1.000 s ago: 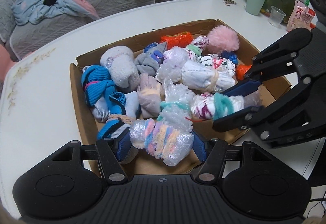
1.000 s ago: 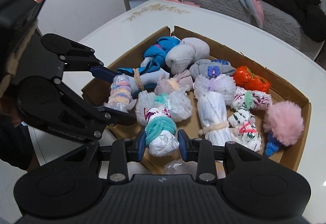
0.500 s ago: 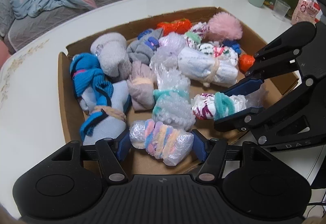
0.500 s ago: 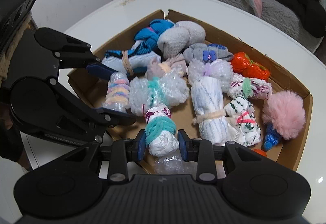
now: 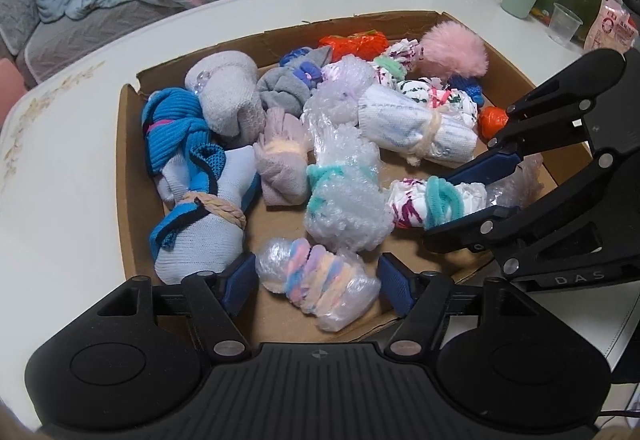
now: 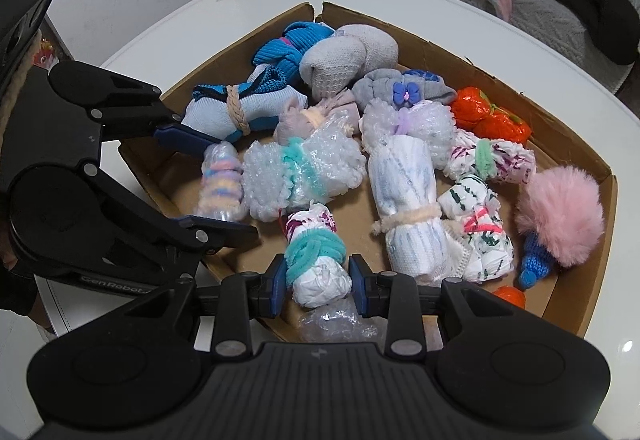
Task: Organize objects
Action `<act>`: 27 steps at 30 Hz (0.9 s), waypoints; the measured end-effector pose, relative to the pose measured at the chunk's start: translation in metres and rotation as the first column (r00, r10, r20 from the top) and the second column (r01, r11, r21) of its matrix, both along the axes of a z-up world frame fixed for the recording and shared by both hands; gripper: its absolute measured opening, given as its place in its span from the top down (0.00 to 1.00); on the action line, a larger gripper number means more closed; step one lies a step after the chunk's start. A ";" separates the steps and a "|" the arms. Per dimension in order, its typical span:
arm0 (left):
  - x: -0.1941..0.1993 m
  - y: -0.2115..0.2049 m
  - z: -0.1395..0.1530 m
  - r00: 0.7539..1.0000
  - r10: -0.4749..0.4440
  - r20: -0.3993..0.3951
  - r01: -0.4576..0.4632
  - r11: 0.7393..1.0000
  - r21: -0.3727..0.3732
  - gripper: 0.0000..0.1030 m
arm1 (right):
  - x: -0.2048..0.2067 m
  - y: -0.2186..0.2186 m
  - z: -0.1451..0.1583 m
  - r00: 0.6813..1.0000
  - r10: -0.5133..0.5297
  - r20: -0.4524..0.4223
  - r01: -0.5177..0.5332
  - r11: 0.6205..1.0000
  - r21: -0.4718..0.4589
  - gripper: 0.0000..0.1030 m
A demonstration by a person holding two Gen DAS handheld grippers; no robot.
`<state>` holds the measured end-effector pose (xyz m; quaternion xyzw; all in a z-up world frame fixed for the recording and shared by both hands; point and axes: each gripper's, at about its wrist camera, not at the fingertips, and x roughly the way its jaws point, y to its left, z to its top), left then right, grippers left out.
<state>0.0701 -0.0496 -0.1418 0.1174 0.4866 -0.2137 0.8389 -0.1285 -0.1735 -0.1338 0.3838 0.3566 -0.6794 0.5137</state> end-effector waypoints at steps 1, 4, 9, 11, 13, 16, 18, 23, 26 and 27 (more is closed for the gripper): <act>0.000 0.000 0.000 1.000 0.003 -0.006 -0.003 1.000 -0.002 0.29 | 0.000 0.000 0.000 1.000 -0.001 -0.001 0.001 1.000 0.003 0.69; -0.001 0.000 0.003 1.000 0.008 -0.004 -0.008 1.000 0.002 0.28 | 0.000 0.001 0.003 1.000 -0.007 -0.010 0.007 1.000 -0.002 0.66; -0.006 0.003 0.013 0.997 0.074 -0.019 -0.074 0.997 0.001 0.21 | -0.002 0.006 0.014 0.999 -0.050 0.005 0.050 0.998 -0.034 0.52; -0.008 0.005 0.018 0.992 0.125 -0.027 -0.125 0.992 0.015 0.13 | -0.003 0.009 0.018 0.997 -0.082 0.012 0.082 0.996 -0.041 0.48; -0.009 0.006 0.023 0.983 0.178 -0.032 -0.177 0.983 0.037 0.06 | -0.003 0.013 0.022 0.992 -0.123 0.019 0.124 0.991 -0.046 0.42; -0.013 0.009 0.029 0.968 0.246 -0.048 -0.244 0.969 0.047 0.01 | -0.004 0.021 0.028 0.977 -0.211 0.013 0.212 0.976 -0.054 0.26; -0.016 0.008 0.033 0.958 0.282 -0.057 -0.279 0.959 0.056 0.01 | -0.004 0.026 0.030 0.965 -0.262 0.023 0.263 0.963 -0.054 0.20; -0.022 0.003 0.040 0.946 0.318 -0.057 -0.311 0.944 0.113 0.01 | -0.002 0.034 0.030 0.943 -0.333 0.021 0.334 0.941 -0.056 0.16; -0.020 0.001 0.042 0.943 0.326 -0.068 -0.316 0.940 0.129 0.01 | 0.001 0.037 0.032 0.935 -0.355 0.010 0.355 0.933 -0.064 0.15; -0.020 0.000 0.044 0.942 0.329 -0.073 -0.318 0.939 0.130 0.01 | 0.001 0.038 0.033 0.933 -0.360 0.007 0.360 0.930 -0.070 0.14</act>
